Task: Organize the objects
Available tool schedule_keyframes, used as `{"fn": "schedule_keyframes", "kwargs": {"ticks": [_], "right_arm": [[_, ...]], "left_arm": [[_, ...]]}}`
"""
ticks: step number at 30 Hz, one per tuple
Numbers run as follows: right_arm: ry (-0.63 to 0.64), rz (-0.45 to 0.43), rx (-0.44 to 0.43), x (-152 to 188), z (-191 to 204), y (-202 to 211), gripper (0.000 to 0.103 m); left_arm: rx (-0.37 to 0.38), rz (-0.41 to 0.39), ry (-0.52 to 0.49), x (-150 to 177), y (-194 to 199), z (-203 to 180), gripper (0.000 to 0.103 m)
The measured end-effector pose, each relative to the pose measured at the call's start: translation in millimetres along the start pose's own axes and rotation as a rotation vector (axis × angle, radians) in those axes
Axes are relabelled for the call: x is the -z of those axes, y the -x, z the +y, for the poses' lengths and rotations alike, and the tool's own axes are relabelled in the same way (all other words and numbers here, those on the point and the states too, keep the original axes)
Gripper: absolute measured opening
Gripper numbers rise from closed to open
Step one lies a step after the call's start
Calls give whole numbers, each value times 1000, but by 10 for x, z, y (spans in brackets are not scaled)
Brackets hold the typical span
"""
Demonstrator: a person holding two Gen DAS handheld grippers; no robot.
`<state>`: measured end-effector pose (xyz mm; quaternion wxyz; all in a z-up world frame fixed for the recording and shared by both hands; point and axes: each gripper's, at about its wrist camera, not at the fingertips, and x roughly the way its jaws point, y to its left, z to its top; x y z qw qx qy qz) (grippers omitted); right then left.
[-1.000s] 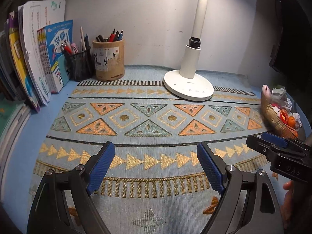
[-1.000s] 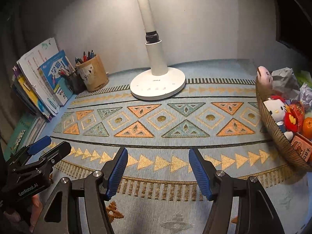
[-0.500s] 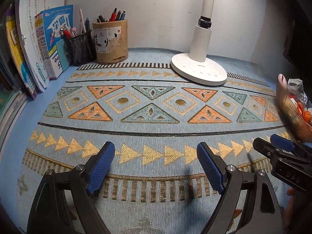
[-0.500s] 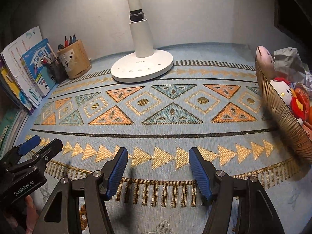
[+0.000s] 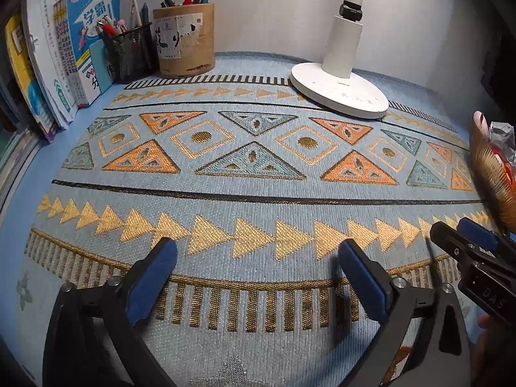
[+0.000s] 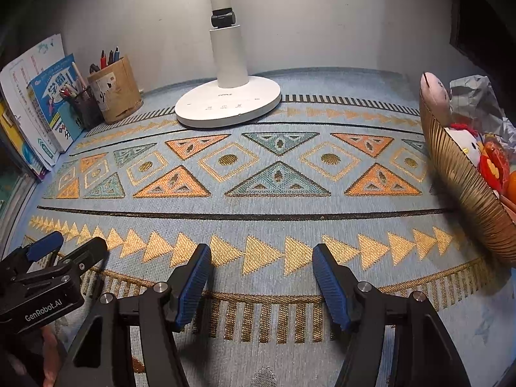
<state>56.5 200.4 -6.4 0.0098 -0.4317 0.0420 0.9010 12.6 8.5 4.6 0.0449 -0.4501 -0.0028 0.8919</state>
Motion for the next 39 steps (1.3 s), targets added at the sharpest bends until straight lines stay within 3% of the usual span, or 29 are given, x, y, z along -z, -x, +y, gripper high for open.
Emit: {"fn": "schedule_keyframes", "kwargs": {"ticks": [5, 8, 14, 31, 39], "right_arm": [[8, 13, 9, 1, 28, -28, 68], [10, 27, 18, 0, 31, -52, 87], [-10, 29, -15, -5, -14, -41, 92], [40, 60, 4, 5, 82, -89, 103], [67, 73, 31, -3, 119, -101, 103]], "left_arm": [[-46, 13, -16, 24, -14, -52, 103], [-44, 11, -16, 31, -13, -48, 103], [-43, 11, -16, 31, -13, -47, 103], [-43, 11, -17, 34, -19, -40, 103], [-43, 11, -17, 33, -19, -40, 103]]}}
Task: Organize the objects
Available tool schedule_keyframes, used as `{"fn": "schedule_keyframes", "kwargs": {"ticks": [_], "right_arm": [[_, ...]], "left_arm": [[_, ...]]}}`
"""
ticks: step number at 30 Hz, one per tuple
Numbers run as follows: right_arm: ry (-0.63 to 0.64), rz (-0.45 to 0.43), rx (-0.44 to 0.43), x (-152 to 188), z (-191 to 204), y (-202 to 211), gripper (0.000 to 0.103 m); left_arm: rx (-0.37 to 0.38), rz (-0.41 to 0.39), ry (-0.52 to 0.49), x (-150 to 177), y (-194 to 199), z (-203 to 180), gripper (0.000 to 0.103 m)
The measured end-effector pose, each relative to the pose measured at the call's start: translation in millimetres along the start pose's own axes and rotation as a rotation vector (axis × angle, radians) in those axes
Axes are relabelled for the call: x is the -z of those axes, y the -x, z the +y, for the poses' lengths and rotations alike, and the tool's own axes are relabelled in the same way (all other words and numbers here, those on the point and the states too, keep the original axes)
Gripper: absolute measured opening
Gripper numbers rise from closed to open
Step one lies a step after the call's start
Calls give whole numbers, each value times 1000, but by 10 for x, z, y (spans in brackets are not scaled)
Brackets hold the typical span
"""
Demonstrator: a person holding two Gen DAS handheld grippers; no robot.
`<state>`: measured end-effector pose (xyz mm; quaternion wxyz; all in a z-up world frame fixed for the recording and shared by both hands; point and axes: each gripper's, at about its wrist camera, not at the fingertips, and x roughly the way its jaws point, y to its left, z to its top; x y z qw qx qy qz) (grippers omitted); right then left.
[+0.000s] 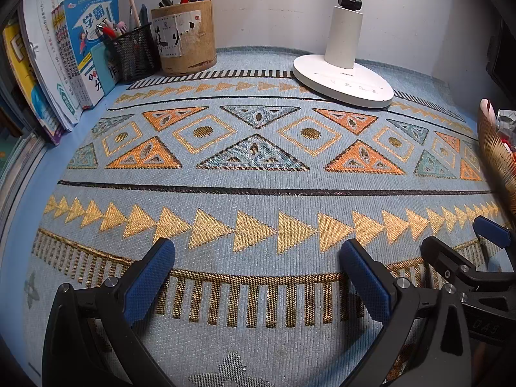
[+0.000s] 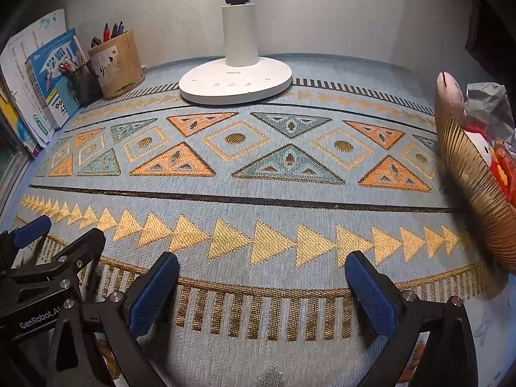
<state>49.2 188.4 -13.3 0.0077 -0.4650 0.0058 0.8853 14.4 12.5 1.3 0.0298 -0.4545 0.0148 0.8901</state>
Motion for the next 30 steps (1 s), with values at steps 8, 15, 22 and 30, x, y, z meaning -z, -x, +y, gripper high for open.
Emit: {"fn": "schedule_keyframes", "kwargs": {"ticks": [8, 15, 22, 30], "right_arm": [[1, 0, 3, 1, -17, 6, 103], [1, 0, 3, -6, -18, 1, 103], [-1, -1, 9, -6, -15, 5, 103], [-7, -10, 18, 15, -4, 11, 103]], "left_arm": [[0, 0, 0, 1, 2, -2, 103], [0, 0, 0, 2, -1, 0, 103], [1, 0, -1, 4, -2, 1, 103], [1, 0, -1, 8, -5, 5, 103]]}}
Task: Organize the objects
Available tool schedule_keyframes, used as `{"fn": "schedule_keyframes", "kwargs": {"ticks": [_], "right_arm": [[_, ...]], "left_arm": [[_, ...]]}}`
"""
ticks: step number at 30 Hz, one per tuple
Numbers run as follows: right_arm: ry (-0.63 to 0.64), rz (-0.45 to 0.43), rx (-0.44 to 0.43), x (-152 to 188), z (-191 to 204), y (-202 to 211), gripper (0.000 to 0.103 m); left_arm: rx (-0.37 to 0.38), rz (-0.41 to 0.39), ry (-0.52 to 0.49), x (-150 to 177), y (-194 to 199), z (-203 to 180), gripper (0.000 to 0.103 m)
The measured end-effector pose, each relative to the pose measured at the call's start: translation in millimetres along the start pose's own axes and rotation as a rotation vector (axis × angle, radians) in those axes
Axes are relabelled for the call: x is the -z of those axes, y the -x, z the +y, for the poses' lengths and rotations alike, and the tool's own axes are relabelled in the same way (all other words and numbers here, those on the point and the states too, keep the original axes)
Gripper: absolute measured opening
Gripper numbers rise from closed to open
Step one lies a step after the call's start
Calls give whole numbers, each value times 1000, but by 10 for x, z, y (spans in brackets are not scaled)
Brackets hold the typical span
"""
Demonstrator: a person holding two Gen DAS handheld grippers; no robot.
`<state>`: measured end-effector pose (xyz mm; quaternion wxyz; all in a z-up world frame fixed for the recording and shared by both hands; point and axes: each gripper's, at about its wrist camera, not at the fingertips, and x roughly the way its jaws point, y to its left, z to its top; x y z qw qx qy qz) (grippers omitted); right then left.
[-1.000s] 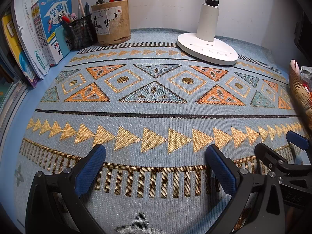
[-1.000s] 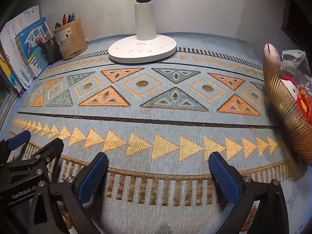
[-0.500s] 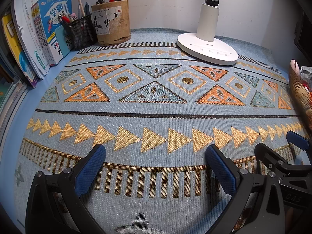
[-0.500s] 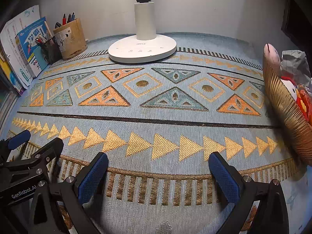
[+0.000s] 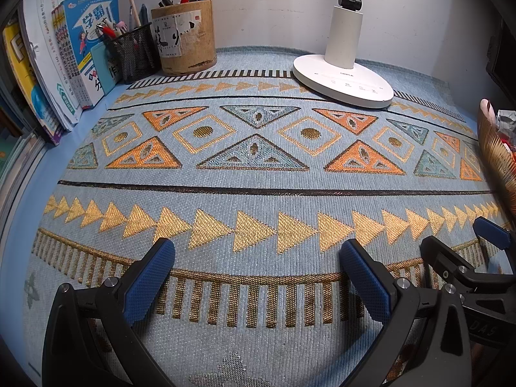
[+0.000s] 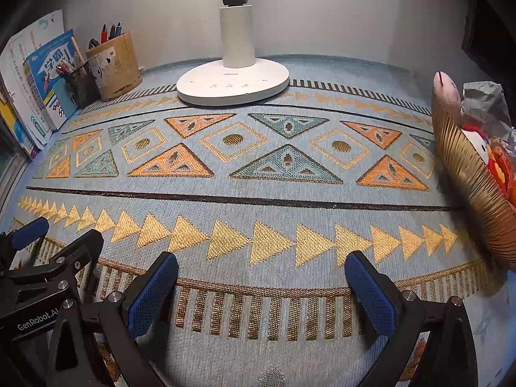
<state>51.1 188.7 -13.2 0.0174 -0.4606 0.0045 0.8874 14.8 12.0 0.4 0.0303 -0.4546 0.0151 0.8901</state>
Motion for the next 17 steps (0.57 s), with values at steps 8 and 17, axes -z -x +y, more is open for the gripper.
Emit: {"fn": "schedule_keyframes", "kwargs": {"ticks": [8, 17], "right_arm": [[31, -11, -18, 44, -11, 21, 103], [12, -17, -8, 33, -12, 11, 103]], "left_arm": [[-1, 0, 5, -6, -1, -23, 103], [2, 1, 6, -16, -2, -15, 103]]}}
